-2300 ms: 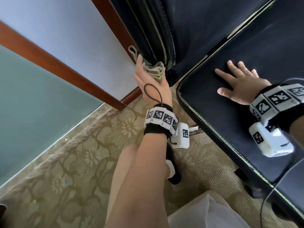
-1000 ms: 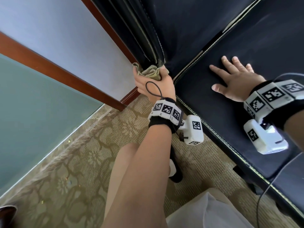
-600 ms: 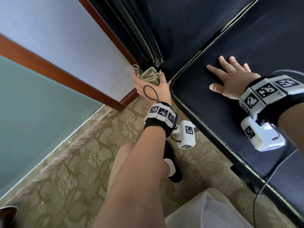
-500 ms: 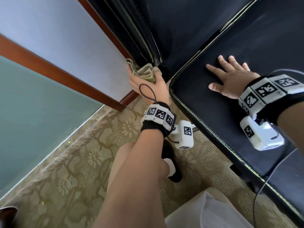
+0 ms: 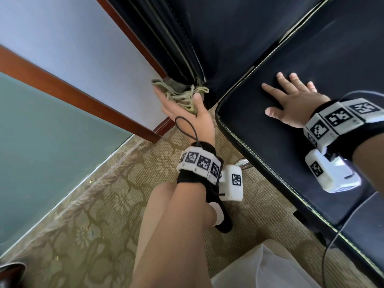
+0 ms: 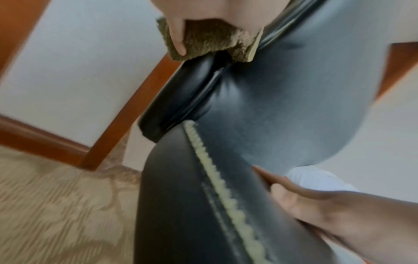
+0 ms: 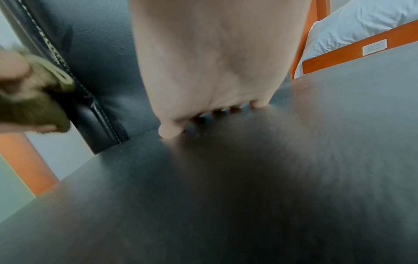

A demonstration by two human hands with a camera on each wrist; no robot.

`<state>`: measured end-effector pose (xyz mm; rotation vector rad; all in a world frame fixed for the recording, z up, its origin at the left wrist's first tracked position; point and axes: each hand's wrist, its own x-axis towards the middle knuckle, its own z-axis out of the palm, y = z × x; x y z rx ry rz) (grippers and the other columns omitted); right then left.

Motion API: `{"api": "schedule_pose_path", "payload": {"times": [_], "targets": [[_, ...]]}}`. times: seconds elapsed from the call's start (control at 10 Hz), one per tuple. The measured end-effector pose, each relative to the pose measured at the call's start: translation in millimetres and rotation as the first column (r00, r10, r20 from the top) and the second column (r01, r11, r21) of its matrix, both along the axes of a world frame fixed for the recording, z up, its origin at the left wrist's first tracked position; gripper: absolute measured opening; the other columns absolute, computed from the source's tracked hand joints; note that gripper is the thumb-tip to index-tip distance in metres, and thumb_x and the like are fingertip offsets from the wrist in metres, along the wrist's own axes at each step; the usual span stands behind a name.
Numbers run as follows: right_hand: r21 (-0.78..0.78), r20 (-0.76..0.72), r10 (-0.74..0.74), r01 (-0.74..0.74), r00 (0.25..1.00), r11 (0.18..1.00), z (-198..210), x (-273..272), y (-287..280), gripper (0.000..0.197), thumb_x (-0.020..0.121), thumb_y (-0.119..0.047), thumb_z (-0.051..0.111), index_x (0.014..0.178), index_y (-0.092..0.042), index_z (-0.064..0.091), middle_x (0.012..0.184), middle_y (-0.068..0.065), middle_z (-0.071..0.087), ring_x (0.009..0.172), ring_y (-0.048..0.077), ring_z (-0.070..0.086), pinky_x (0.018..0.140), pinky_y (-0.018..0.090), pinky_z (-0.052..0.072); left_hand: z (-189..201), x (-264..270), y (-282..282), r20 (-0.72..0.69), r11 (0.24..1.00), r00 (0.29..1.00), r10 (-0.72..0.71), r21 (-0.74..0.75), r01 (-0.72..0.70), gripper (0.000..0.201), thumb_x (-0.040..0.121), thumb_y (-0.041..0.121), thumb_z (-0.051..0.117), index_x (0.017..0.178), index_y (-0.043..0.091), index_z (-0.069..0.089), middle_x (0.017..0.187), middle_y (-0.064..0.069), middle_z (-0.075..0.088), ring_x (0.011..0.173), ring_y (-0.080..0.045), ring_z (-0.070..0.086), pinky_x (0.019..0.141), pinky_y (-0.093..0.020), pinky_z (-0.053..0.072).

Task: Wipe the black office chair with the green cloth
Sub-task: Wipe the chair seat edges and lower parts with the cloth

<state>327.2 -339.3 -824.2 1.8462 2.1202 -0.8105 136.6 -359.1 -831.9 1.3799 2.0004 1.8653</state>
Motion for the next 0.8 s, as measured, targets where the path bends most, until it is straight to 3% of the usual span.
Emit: {"api": "schedule_pose_path", "payload": {"times": [0.1,0.2,0.3,0.4,0.5,0.6,0.7,0.8], "targets": [[0.004,-0.004,-0.004,0.004,1.0,1.0,0.6,-0.1,-0.6,0.063,0.098,-0.047,0.03,0.148,-0.035,-0.006,0.156,-0.002,-0.018,0.144,0.022,-0.016,0.116,0.045,-0.003,25.9,11.6,-9.4,-0.055,0.986,0.996,-0.068,0.148,0.076,0.076,0.084,0.014,0.061,0.138,-0.017,0.019,0.123,0.018,0.025,0.112,0.027,0.024,0.094,0.003,0.023],[0.005,-0.001,-0.003,0.003,1.0,1.0,1.8,-0.4,-1.3,0.063,0.098,-0.047,0.03,0.148,-0.035,-0.006,0.156,-0.002,-0.018,0.144,0.022,-0.016,0.116,0.045,-0.003,47.3,23.0,-7.7,-0.111,0.978,0.99,-0.09,0.178,0.108,0.081,0.079,0.024,0.06,0.137,-0.017,0.021,0.127,0.014,0.024,0.115,0.01,0.031,0.098,-0.003,0.025],[0.0,0.002,0.009,-0.009,1.0,1.0,5.0,1.0,-3.4,0.062,0.098,-0.046,0.03,0.148,-0.035,-0.006,0.156,-0.001,-0.017,0.144,0.022,-0.015,0.116,0.045,-0.003,48.0,29.6,1.8,-0.061,0.995,0.996,-0.066,0.074,0.07,0.081,0.08,0.022,0.067,0.14,-0.01,0.024,0.127,-0.007,0.031,0.117,-0.02,0.04,0.09,0.001,0.031],[-0.013,0.028,0.019,-0.018,0.999,1.0,8.1,2.0,-6.8,0.061,0.099,-0.044,0.029,0.148,-0.034,-0.007,0.156,-0.001,-0.017,0.144,0.021,-0.014,0.116,0.044,-0.001,33.2,32.2,4.9,-0.026,0.993,0.999,-0.029,-0.114,0.026,0.078,0.079,0.011,0.072,0.141,-0.002,0.028,0.128,-0.016,0.036,0.119,-0.021,0.04,0.086,0.001,0.03],[-0.02,0.035,0.008,-0.007,0.999,1.0,12.6,0.2,-10.8,0.061,0.1,-0.041,0.032,0.148,-0.034,-0.006,0.157,-0.001,-0.015,0.145,0.021,-0.011,0.116,0.044,0.001,12.0,14.1,1.8,0.149,0.962,0.985,0.084,-0.271,-0.041,0.077,0.08,0.007,0.07,0.143,0.005,0.025,0.132,-0.014,0.036,0.123,-0.026,0.041,0.096,-0.016,0.031],[-0.012,0.05,0.003,-0.003,0.999,1.0,16.8,0.0,-10.8,0.062,0.099,-0.039,0.035,0.148,-0.033,-0.003,0.157,-0.001,-0.012,0.145,0.021,-0.008,0.116,0.044,0.005,1.3,-4.4,-10.2,0.21,0.975,0.976,0.063,-0.22,-0.016,0.077,0.078,0.006,0.069,0.14,0.002,0.025,0.133,-0.015,0.036,0.119,-0.03,0.048,0.103,-0.039,0.041],[-0.004,0.058,-0.028,0.028,0.998,1.0,21.0,-5.2,-13.8,0.065,0.098,-0.037,0.04,0.149,-0.032,0.0,0.158,-0.001,-0.009,0.145,0.022,-0.005,0.115,0.046,0.01,6.0,-12.6,-20.4,0.218,0.983,0.974,-0.056,-0.159,0.092,0.076,0.077,0.01,0.067,0.139,0.001,0.023,0.135,-0.022,0.038,0.119,-0.032,0.049,0.1,-0.036,0.043],[0.0,0.085,-0.049,0.049,0.995,0.999,20.2,-10.2,-19.3,0.066,0.098,-0.037,0.04,0.149,-0.031,-0.001,0.158,-0.001,-0.008,0.145,0.023,-0.004,0.114,0.048,0.012,27.6,-17.6,-17.1,0.248,0.993,0.963,-0.104,-0.034,0.116,0.071,0.078,0.024,0.063,0.135,0.01,0.024,0.131,-0.023,0.044,0.112,-0.032,0.055,0.095,-0.035,0.048]]}}
